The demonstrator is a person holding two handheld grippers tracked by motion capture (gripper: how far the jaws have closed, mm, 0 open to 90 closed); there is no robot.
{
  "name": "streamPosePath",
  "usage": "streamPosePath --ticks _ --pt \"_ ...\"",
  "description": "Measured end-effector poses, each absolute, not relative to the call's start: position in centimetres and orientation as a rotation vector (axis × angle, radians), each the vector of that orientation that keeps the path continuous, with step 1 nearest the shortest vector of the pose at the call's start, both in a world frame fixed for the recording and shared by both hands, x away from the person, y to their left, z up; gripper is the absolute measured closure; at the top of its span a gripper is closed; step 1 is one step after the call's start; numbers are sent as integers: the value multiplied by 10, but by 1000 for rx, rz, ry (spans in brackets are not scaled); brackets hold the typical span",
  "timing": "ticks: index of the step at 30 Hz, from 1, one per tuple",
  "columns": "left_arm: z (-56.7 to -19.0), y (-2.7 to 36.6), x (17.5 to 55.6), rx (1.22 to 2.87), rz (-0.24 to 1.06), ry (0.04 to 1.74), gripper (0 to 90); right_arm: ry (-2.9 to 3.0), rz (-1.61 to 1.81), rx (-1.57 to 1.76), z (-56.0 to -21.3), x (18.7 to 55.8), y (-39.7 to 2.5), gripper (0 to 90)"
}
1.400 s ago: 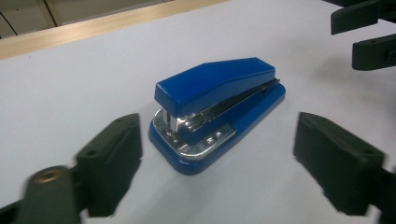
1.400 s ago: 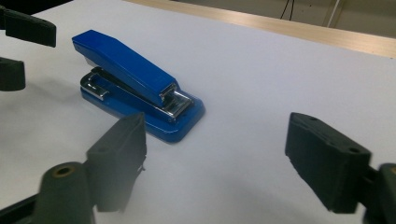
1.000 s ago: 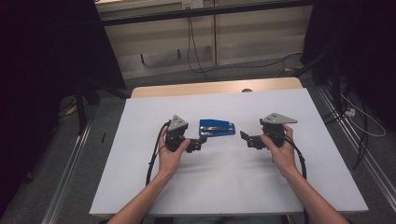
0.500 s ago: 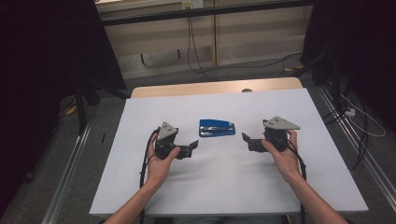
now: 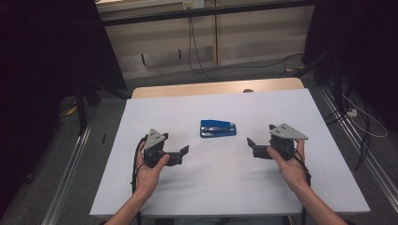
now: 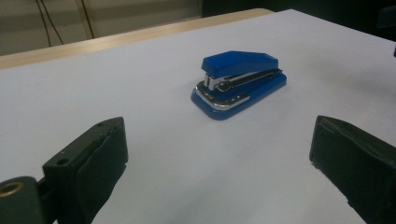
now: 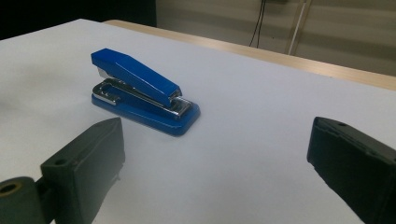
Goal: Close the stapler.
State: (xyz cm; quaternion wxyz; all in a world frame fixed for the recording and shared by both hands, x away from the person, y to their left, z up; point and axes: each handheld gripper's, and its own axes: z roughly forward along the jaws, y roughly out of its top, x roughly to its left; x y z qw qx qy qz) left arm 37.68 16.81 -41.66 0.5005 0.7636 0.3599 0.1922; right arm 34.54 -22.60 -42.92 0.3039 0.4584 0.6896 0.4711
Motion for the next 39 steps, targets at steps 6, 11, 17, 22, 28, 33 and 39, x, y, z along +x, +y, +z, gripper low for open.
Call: streamPosePath --ticks 6,11,17,22,28,33,39 --pt "-419 183 368 1833 492 884 43 1791 1241 1227 -428 334 -233 37" --pt "-416 194 361 1810 505 899 43 1758 1246 1242 -425 328 -241 36" --pt "-414 206 354 1791 526 924 43 1751 1240 1253 -426 320 -247 35" --pt "-415 218 345 1805 572 933 43 1728 1236 1260 -424 311 -256 34" --pt "-417 236 335 1784 563 985 43 1711 1201 1278 -429 299 -269 32" --pt "-417 247 327 1773 560 1015 43 1687 1207 1294 -428 291 -276 32" --pt "-419 253 315 1777 570 1014 43 1683 1199 1302 -430 283 -280 31"
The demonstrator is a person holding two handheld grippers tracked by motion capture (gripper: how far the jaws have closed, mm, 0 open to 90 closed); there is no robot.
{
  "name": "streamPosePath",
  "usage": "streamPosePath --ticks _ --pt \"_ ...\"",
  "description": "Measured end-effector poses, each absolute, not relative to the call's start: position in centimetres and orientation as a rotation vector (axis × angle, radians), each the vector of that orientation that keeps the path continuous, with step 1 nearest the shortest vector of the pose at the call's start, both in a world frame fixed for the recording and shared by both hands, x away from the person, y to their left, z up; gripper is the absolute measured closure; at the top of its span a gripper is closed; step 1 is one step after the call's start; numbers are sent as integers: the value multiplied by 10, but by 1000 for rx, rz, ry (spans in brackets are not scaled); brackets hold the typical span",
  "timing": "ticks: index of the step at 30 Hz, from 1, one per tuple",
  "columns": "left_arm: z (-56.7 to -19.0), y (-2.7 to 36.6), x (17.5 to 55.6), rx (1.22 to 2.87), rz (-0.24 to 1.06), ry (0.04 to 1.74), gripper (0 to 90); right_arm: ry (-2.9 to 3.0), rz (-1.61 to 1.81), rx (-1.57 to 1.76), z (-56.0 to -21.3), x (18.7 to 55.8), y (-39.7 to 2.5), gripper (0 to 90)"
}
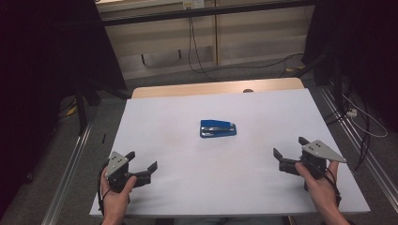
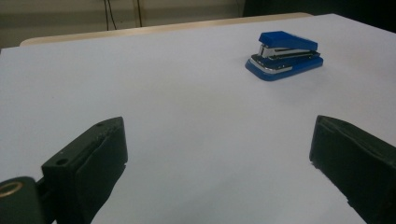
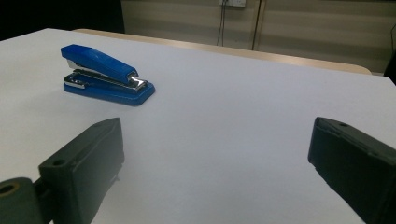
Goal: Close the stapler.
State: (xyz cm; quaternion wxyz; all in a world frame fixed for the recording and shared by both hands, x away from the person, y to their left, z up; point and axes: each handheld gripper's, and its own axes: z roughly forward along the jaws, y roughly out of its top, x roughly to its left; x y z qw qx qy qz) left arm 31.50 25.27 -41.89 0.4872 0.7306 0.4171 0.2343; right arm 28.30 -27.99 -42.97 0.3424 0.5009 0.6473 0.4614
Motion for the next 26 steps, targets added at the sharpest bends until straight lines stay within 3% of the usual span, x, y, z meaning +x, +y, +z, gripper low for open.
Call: streamPosePath --ticks 13,26 --pt "-422 259 305 1790 623 1066 43 1649 1204 1293 -435 265 -289 9" --pt "-423 253 309 1804 579 1039 43 1650 1226 1288 -439 272 -280 4"
